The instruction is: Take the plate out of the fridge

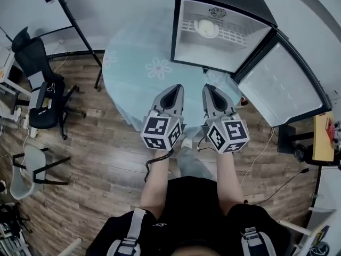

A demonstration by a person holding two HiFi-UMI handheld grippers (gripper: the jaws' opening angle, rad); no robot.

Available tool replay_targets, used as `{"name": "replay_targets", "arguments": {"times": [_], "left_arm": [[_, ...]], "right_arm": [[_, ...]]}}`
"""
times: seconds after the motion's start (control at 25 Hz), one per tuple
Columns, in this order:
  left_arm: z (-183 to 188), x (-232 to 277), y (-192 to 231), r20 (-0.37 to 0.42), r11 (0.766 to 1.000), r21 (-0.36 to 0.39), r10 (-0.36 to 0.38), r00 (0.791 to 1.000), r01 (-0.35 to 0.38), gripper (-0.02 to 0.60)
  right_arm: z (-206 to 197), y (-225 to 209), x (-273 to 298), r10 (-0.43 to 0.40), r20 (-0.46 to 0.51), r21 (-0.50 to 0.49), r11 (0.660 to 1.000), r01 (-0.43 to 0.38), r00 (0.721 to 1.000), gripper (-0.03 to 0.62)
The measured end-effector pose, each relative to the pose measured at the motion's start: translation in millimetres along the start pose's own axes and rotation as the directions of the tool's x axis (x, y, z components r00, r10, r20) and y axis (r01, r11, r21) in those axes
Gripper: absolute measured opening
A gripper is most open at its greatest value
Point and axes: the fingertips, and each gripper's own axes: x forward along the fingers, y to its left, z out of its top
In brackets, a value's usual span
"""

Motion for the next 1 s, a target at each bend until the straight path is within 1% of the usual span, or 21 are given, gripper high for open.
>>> {"name": "replay_targets", "arguments": {"times": [0.12,0.28,0.48,0.6,0.68,0.72,0.92,1.0], "left_arm": [[-14.3,28.6,-7.9,-0.02,0.999,-0.024,-0.027,0.999,0.026,0.0],[-31.9,60.9,-1.5,-0.037,0.998,-0.054,0.013,0.999,-0.015,0.0],[-45.1,99.3,5.2,-0.071,0.997,-0.07,0.02,0.997,-0.025,0.0],[-53.3,121.6,7.4,-0.095,0.992,-0.121,0.012,0.995,-0.024,0.0],[-47.7,135.3,7.9,-0.09,0.989,-0.145,0.01,0.996,-0.023,0.0],[-41.4,142.2,8.2,-0.081,0.99,-0.141,0.011,0.997,-0.022,0.0],[-11.9,179.1,6.1,-0.056,0.997,-0.08,0.013,0.998,-0.017,0.0],[-2.1,188.4,2.0,-0.043,0.997,-0.068,0.018,0.999,-0.021,0.0]], "right_arm": [[-6.3,-34.9,1.3,-0.05,-0.015,0.027,0.998,0.05,0.999,0.008],[-17.7,-77.3,9.2,-0.096,-0.041,0.063,0.993,0.098,0.995,0.008],[-29.6,-109.2,27.6,-0.102,-0.053,0.12,0.987,0.107,0.993,0.008],[-25.7,-120.9,44.0,-0.082,-0.043,0.146,0.985,0.087,0.996,0.008],[-16.4,-127.5,54.2,-0.061,-0.022,0.144,0.988,0.064,0.998,0.008],[-11.9,-132.1,59.3,-0.053,-0.011,0.146,0.988,0.054,0.999,0.008],[9.2,-167.8,84.4,-0.048,0.036,0.199,0.979,0.04,0.998,0.008],[27.8,-170.8,91.2,-0.015,0.065,0.193,0.981,0.002,0.998,0.008]]}}
